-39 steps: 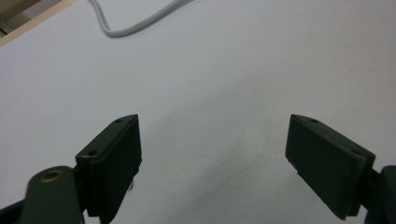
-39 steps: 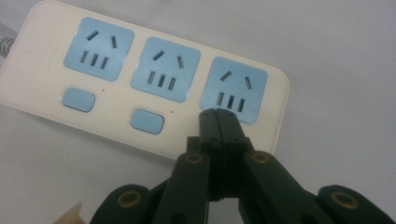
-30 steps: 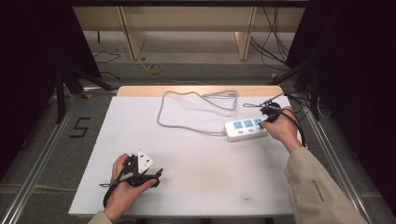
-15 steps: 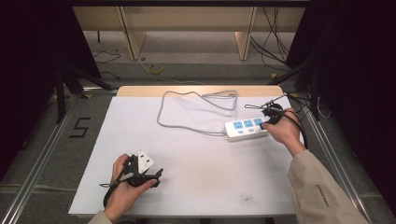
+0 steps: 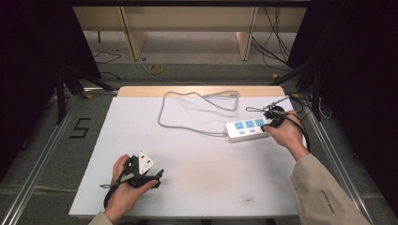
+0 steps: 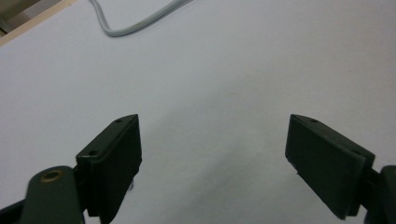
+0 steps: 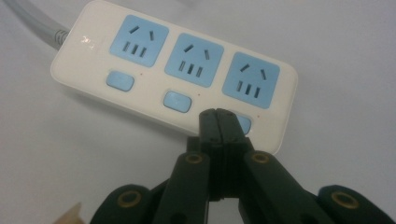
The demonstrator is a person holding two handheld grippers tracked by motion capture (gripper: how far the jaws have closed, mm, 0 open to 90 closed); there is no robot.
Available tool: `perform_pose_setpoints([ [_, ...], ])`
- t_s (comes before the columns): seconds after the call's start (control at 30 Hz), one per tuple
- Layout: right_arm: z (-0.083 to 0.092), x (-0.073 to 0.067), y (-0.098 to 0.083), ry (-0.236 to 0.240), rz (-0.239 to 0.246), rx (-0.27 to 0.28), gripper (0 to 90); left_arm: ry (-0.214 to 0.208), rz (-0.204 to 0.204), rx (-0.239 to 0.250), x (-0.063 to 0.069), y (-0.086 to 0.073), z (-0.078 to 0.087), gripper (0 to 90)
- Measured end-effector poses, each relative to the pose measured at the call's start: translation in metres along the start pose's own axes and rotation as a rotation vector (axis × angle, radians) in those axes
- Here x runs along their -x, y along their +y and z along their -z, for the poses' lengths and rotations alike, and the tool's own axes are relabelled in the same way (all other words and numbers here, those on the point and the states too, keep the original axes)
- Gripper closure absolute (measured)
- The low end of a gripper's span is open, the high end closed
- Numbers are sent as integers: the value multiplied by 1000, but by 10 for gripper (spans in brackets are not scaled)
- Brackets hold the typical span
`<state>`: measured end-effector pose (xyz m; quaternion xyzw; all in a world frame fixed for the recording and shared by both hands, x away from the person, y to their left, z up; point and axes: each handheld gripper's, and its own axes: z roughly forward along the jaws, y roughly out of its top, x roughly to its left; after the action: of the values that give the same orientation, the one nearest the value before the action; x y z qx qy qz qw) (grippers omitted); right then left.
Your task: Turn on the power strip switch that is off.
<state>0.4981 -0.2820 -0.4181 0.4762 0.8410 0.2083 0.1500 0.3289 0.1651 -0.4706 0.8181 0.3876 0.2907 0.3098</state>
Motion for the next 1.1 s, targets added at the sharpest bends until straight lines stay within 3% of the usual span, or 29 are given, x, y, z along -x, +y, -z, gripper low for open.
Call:
perform_pose_setpoints([
  [1.1,19,-15,-31,46,59,65,897,0,3,2,1,0,0,185],
])
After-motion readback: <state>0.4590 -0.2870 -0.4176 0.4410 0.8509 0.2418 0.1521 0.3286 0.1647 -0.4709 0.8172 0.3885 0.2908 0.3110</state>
